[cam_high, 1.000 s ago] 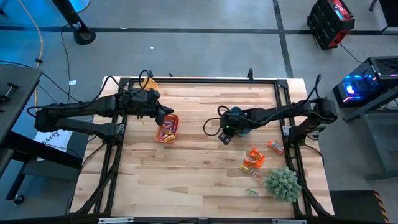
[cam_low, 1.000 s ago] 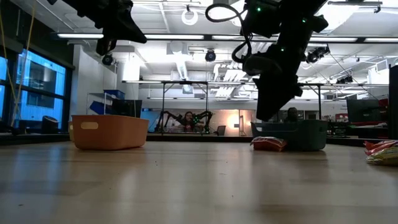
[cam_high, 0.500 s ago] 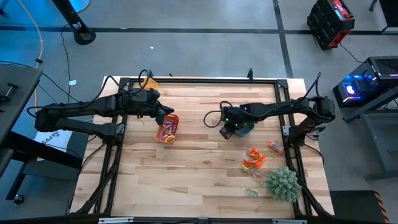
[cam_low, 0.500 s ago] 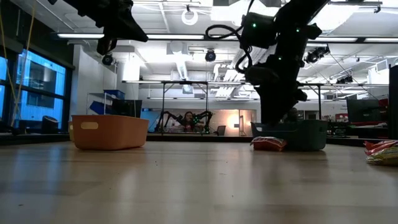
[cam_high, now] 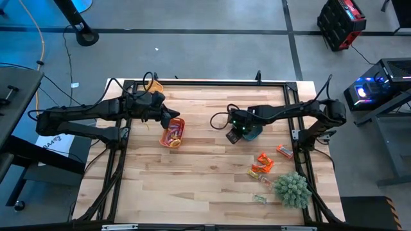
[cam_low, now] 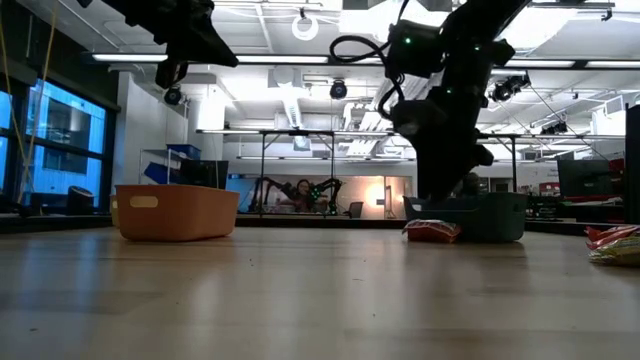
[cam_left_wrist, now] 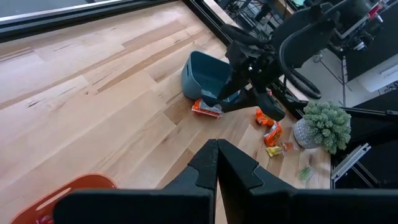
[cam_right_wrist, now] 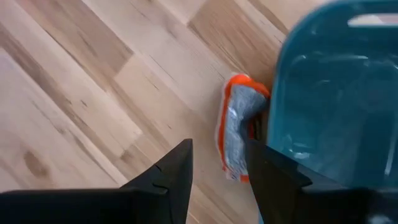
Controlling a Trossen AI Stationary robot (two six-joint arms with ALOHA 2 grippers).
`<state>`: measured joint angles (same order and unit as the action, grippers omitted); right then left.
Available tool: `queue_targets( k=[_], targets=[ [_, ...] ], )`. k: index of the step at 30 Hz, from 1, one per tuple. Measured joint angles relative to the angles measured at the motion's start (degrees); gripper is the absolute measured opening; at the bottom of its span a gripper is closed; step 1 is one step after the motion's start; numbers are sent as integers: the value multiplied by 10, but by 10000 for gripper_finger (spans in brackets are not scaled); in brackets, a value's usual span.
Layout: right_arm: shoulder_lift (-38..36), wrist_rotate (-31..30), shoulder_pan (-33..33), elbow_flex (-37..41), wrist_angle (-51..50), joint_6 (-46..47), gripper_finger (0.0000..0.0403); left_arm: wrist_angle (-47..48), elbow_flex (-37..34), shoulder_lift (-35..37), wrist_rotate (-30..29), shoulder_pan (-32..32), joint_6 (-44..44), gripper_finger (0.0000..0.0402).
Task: Sort candy
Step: Put the top left orange chocolate into the blue bin
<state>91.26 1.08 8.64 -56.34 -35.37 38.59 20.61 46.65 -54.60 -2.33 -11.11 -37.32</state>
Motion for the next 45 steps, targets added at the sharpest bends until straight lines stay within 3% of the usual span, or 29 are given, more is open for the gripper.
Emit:
queue_targets(
  k=[21, 24, 30, 36, 45],
  targets=[
    [46, -21, 4, -1, -20, -16, 140, -10, 0, -29, 2, 0, 0, 0],
    [60, -9, -1, -1, -20, -38, 113, -11, 0, -35, 2, 0, 0, 0],
    [78, 9, -16, -1, -11, -44, 14, -12, 0, -40, 2, 0, 0, 0],
    [49, 9, -25, -39, -49, -59, 5, -13, 0, -37, 2, 0, 8, 0],
    [-34, -144, -10, -135, -258, -87, 2, -12, 0, -37, 2, 0, 10, 0]
  ],
)
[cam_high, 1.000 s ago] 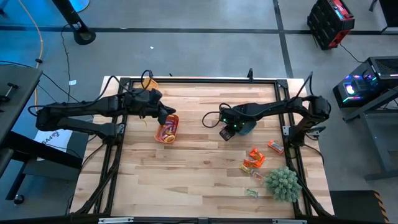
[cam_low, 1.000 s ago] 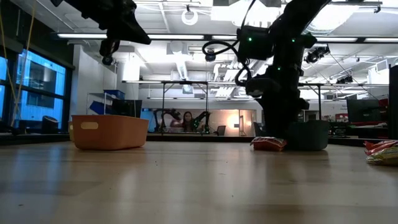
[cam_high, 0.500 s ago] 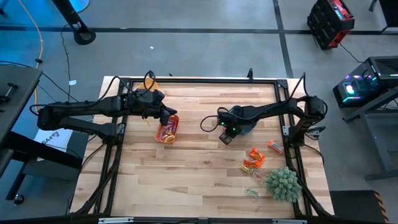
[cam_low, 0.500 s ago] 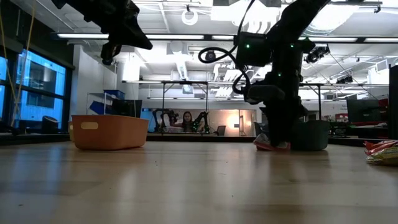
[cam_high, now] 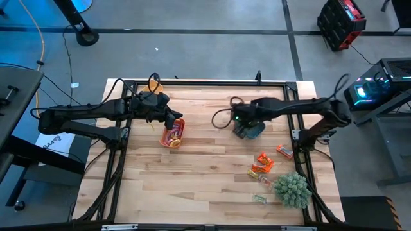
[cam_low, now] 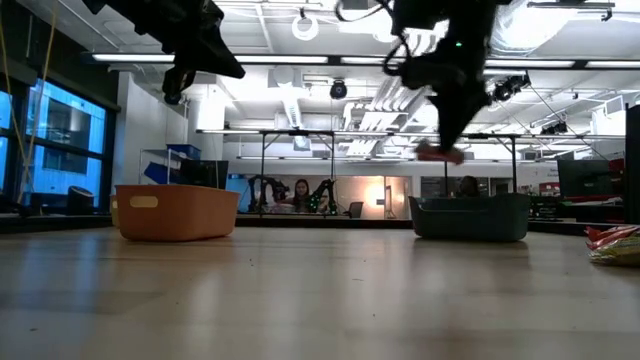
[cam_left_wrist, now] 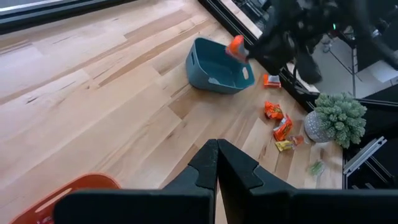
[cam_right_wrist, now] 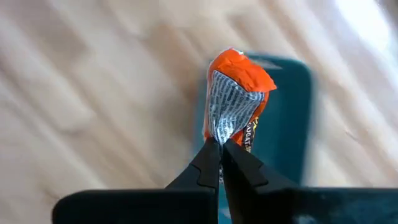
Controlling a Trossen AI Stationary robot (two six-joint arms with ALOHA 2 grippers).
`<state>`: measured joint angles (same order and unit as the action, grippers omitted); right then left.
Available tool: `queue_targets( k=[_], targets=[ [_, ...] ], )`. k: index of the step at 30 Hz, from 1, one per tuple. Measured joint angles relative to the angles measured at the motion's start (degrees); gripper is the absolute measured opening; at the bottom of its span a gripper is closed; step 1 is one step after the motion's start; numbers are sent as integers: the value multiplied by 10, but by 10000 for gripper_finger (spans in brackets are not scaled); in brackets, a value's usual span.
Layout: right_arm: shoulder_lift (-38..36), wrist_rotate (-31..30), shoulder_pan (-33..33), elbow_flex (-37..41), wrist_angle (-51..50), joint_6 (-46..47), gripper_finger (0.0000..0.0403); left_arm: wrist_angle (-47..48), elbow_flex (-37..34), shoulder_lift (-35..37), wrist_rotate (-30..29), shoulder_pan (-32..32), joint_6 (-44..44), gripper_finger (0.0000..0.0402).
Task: Sort candy
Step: Put the top left orange chocolate into the blue bin, then put the top right orange chocolate into the blue bin
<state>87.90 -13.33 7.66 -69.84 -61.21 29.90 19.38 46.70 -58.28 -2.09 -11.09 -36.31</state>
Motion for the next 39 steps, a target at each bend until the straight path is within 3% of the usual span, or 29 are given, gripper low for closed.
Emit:
queue_targets(
  k=[4, 8, 15, 21, 26, 31, 34, 39],
  targets=[
    [-6, -1, 30, 21, -52, 14, 3, 0, 0, 0, 0, 0, 1, 0],
    [-6, 16, 40, 64, -38, 12, 19, 0, 0, 0, 0, 0, 1, 0],
    [-5, 11, 12, 94, -46, -4, 87, 0, 0, 0, 0, 0, 6, 0],
    [-18, 5, -19, 96, -141, -3, 130, 0, 0, 0, 0, -2, 10, 0],
    [-88, 71, -56, 139, -166, 50, 136, 1, 0, 0, 0, 0, 8, 0],
    [-182, 152, -82, 239, -146, 151, 136, 0, 0, 0, 0, 0, 6, 0],
    [-214, 167, -86, 306, -95, 186, 136, 0, 0, 0, 0, -1, 6, 0],
    [-198, 148, -72, 329, -62, 181, 136, 0, 0, 0, 0, -1, 5, 0]
  ],
)
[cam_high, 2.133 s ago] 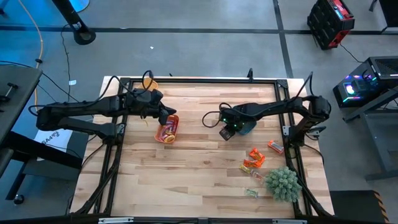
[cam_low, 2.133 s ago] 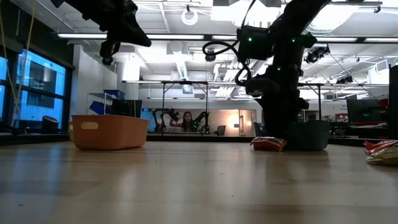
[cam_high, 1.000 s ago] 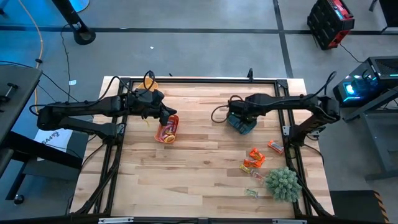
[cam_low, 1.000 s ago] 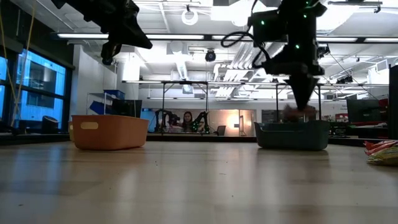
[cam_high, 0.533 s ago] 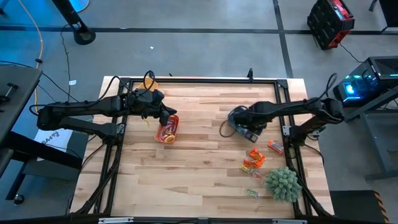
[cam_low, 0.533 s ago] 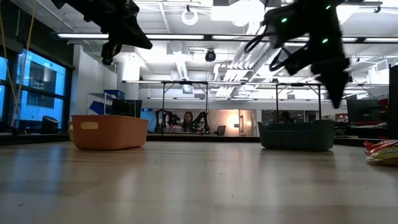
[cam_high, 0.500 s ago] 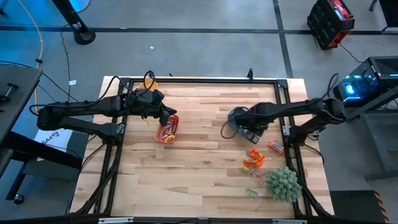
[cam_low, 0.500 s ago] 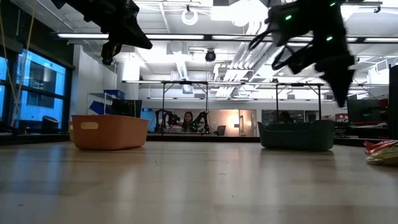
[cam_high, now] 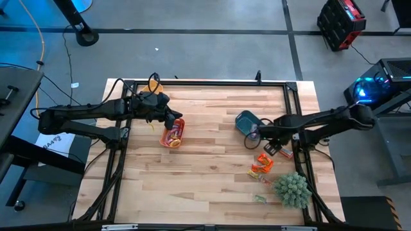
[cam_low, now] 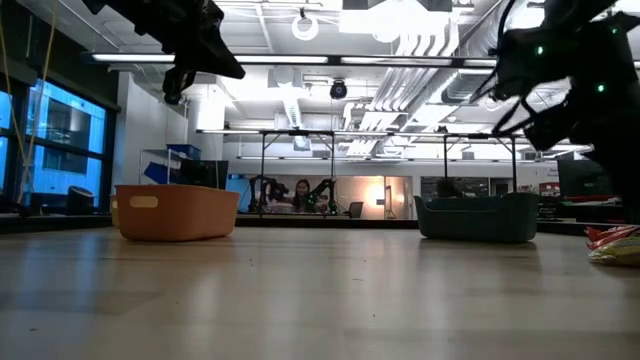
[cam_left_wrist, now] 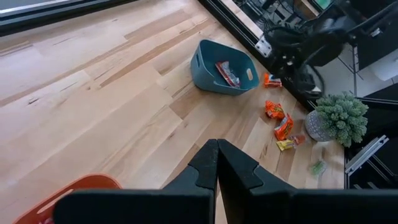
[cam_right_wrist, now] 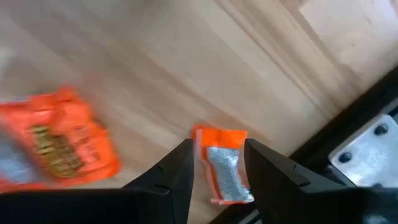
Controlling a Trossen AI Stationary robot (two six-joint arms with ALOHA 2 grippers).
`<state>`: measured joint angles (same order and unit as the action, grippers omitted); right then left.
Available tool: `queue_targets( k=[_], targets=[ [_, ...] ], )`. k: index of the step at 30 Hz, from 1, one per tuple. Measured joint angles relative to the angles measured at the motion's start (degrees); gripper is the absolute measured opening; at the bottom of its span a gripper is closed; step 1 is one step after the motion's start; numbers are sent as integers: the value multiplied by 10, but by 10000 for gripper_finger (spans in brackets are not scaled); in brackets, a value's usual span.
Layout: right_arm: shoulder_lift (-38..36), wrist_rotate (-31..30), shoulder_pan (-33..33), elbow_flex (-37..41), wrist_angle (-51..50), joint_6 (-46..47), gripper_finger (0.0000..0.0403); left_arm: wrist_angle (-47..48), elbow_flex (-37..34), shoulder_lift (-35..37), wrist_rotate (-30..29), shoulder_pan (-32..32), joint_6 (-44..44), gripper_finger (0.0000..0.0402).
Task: Sort candy
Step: Put the top right orange chocolate into the blue bin
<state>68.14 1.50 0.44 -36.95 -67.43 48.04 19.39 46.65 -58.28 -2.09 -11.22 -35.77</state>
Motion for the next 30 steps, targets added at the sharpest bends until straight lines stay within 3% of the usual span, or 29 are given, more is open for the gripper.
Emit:
queue_targets(
  k=[18, 24, 30],
  targets=[
    [253, 76, 3, 39, 39, -119, 126, -1, 0, 0, 0, 0, -15, 0],
    [240, 45, -1, -18, 36, -158, 18, -1, 0, 0, 0, 0, -15, 0],
    [172, 42, -2, -126, -37, -142, 10, -1, 0, 0, 0, 0, -12, 0]
  ],
)
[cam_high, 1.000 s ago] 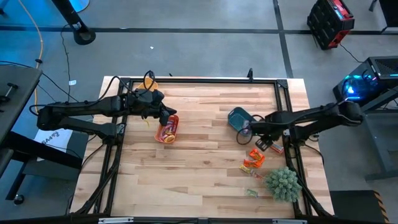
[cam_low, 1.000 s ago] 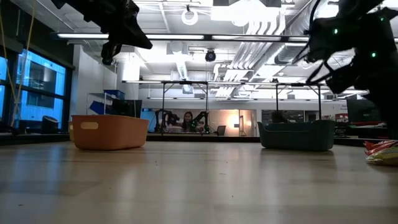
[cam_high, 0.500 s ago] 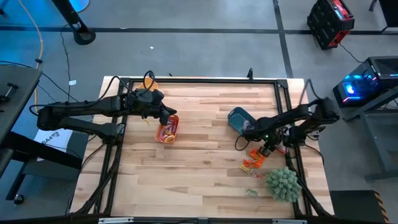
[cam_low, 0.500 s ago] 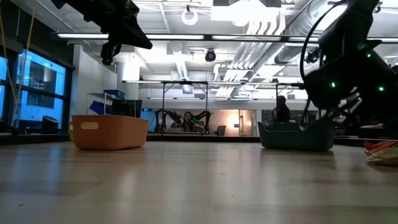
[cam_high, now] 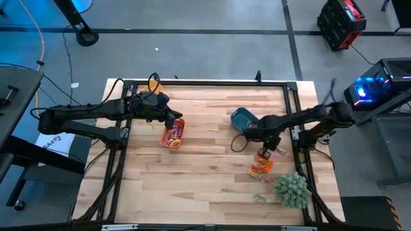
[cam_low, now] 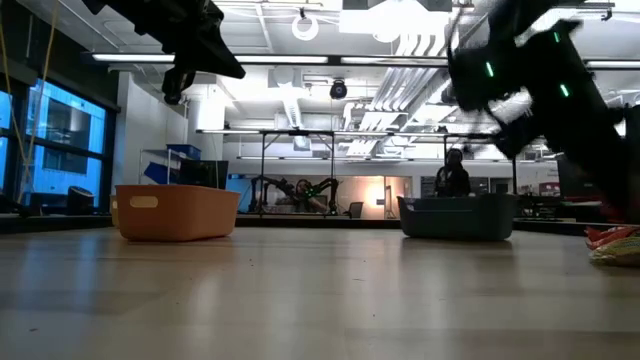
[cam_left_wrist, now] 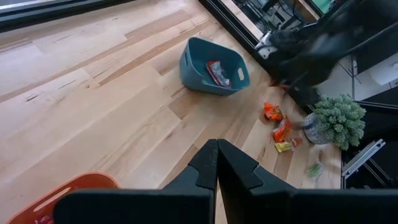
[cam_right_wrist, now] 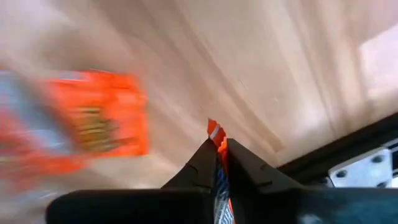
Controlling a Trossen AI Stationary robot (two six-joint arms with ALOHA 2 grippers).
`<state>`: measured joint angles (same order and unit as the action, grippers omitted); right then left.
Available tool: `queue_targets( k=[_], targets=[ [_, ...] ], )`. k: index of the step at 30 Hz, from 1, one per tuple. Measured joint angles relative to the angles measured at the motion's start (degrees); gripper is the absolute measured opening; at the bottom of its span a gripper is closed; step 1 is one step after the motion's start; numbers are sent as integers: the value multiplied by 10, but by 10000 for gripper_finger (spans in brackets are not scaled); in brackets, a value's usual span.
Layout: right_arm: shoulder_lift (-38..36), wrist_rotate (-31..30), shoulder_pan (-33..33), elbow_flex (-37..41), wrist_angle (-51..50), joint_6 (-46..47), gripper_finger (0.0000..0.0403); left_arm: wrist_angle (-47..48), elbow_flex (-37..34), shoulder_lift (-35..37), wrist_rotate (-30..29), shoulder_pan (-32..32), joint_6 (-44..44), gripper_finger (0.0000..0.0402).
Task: Sort candy
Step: Put the top right orange chocolate into the blue bin, then put the top orange chocolate into the blue bin
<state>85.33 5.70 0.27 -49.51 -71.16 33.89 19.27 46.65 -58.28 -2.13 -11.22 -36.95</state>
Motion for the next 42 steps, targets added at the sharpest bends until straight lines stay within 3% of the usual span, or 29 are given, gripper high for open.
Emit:
queue_targets(
  k=[4, 7, 11, 15, 22, 26, 33, 36, 42],
  targets=[
    [-46, -31, 0, -96, -16, 26, 9, -1, 0, 0, 0, 0, 3, 0],
    [-73, -84, 6, -152, 29, 36, 8, -3, 0, 0, 0, 0, 7, 0],
    [-84, -178, 27, -171, 118, 32, 4, -3, 0, 0, 0, -1, 8, 0],
    [-59, -249, 61, -171, 125, 7, 24, -3, 0, 0, 1, -1, 7, 0],
    [-28, -221, 82, -171, 146, -50, 111, -3, 0, 0, 24, -1, 6, 0],
    [-29, -200, 75, -171, 81, -36, 141, -3, 0, 0, 30, -1, 6, 0],
    [-33, -73, -5, -154, -30, 38, 145, -3, 0, 0, 30, -1, 8, 0],
    [-34, -20, -45, -113, -4, 81, 145, -3, 0, 0, 30, -1, 8, 0],
    [-34, -11, -80, -6, 123, 181, 145, -3, 0, 0, 30, -1, 12, 0]
  ],
)
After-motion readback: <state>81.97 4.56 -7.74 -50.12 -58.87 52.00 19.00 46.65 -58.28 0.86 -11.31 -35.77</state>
